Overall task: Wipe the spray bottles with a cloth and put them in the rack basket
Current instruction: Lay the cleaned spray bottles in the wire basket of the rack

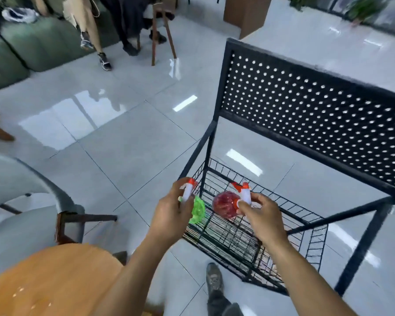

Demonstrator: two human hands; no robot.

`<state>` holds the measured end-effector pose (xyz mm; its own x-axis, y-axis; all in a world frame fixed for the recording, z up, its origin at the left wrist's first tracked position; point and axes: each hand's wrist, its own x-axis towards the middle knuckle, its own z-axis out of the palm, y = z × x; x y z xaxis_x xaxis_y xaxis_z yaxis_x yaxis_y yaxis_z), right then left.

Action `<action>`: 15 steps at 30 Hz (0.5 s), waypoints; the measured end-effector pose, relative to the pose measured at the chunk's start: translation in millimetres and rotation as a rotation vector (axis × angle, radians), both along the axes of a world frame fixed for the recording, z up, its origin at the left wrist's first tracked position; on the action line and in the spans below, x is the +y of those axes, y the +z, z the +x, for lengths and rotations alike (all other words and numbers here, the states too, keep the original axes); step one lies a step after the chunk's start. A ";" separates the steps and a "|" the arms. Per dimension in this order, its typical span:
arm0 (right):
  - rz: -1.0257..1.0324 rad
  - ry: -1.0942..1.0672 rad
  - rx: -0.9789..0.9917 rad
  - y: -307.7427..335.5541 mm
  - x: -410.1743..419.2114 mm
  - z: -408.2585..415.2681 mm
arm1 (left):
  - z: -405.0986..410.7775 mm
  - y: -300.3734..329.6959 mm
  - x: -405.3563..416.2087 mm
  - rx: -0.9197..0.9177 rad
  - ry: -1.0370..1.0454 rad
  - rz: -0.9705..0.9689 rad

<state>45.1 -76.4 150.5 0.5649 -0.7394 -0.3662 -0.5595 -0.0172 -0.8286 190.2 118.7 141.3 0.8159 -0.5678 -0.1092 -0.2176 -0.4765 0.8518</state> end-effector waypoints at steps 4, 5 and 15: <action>0.013 0.046 0.064 -21.8 -43.0 26.2 | 23.9 -29.1 -55.7 0.075 -0.002 0.081; 0.014 0.066 0.078 -29.2 -52.0 33.0 | 28.7 -39.0 -65.8 0.087 0.002 0.096; 0.136 0.110 0.166 -89.0 -92.6 90.7 | 55.0 -87.5 -123.2 0.176 -0.023 0.319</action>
